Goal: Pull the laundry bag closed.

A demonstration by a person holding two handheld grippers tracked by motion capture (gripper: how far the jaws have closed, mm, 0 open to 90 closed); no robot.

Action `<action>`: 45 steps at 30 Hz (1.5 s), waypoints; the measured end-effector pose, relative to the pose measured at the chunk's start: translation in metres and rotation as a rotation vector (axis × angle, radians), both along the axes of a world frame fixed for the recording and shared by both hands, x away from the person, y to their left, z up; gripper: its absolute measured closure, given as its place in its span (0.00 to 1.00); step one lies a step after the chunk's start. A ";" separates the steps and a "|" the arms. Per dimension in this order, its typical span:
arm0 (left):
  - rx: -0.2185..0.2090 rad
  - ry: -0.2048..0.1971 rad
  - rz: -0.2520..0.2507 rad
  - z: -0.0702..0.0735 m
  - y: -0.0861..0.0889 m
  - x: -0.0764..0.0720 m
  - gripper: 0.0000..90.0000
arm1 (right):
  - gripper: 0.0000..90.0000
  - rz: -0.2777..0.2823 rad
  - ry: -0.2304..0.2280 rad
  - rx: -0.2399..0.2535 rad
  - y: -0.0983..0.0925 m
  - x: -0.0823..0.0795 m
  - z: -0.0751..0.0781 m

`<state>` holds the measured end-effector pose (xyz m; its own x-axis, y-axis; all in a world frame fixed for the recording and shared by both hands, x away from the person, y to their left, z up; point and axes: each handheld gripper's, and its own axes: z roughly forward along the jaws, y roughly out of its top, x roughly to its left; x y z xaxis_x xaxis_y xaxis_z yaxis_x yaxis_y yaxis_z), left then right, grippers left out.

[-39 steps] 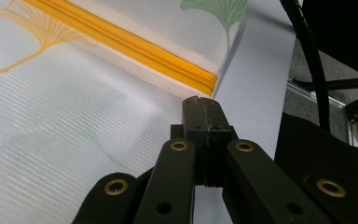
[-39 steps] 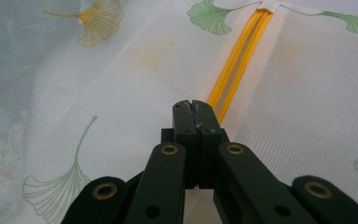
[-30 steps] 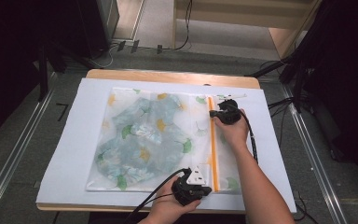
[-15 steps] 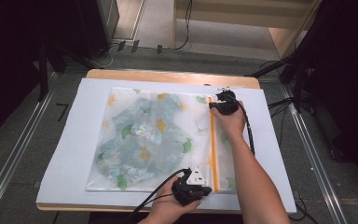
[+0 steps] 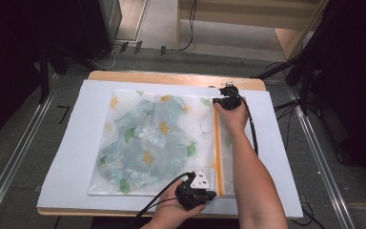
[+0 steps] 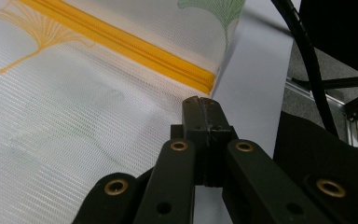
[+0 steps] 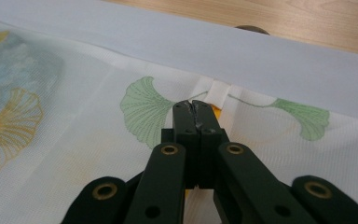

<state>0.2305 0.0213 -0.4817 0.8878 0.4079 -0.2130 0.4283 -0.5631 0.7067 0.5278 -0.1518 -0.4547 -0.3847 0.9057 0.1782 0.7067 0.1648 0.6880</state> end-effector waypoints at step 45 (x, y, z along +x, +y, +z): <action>-0.049 0.077 -0.010 0.000 0.004 0.008 0.98 | 0.41 -0.043 -0.056 0.106 -0.004 -0.017 -0.008</action>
<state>0.2382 0.0257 -0.4818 0.8721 0.3860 -0.3007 0.4769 -0.5332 0.6988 0.5110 -0.1558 -0.4624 -0.3584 0.8985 0.2533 0.6714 0.0596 0.7387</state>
